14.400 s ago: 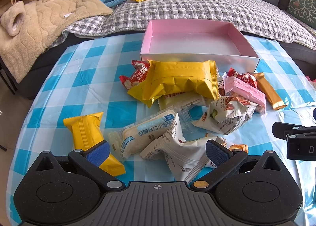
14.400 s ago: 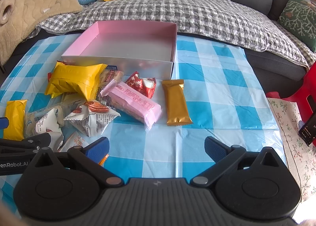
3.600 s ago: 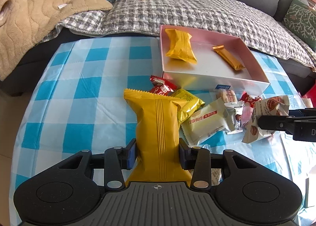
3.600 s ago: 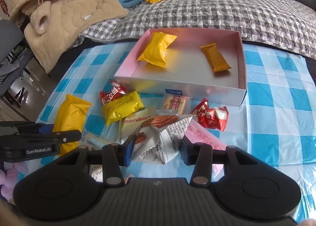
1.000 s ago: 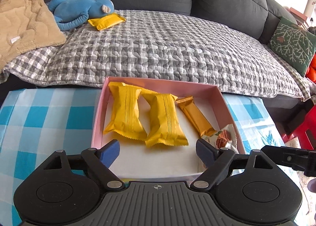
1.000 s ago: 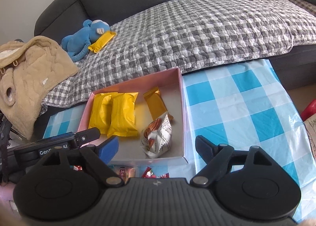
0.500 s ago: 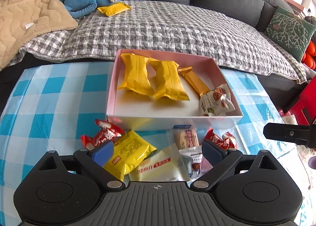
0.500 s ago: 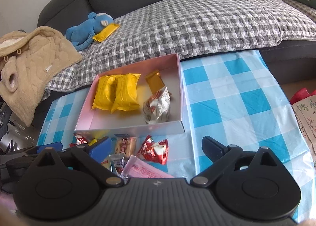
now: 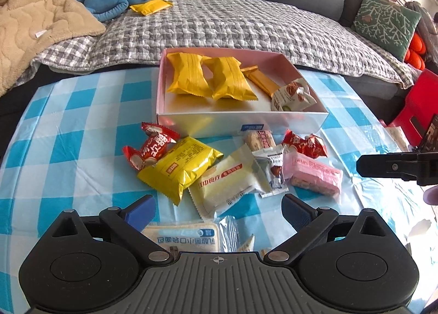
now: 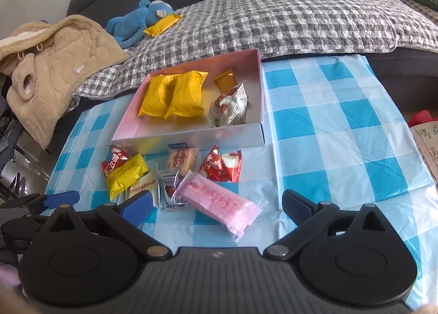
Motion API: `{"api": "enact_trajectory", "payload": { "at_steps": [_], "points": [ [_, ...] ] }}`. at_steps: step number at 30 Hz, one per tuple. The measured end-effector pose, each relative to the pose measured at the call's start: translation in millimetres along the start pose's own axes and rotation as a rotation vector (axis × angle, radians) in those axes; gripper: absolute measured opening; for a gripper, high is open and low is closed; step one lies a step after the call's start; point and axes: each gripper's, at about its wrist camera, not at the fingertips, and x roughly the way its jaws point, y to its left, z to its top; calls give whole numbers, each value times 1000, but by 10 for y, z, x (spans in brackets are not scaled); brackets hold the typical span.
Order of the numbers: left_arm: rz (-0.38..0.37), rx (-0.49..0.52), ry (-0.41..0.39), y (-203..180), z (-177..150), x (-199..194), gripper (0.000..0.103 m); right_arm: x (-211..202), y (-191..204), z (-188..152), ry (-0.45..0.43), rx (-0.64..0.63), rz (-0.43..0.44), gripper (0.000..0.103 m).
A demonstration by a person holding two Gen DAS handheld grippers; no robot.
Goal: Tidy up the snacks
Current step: 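Grasp the white newspaper-print packet with the left tool while the right tool grasps the pink wafer bar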
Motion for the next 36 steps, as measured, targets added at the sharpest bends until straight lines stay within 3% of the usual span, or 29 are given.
{"api": "enact_trajectory", "payload": {
  "at_steps": [10,22,31,36],
  "points": [
    [-20,77,102,-72,-370,-33,99,117,72,-202,44,-134,-28,101],
    [-115,-100,206,52,-461,55,96,330,41,-244,108,-231,-69,101],
    [-95,-98,241,41,-512,150,64,539,94,-141,66,-317,-56,95],
    [-92,-85,228,38,-509,136,49,655,144,-136,86,-352,-48,80]
  ]
}}
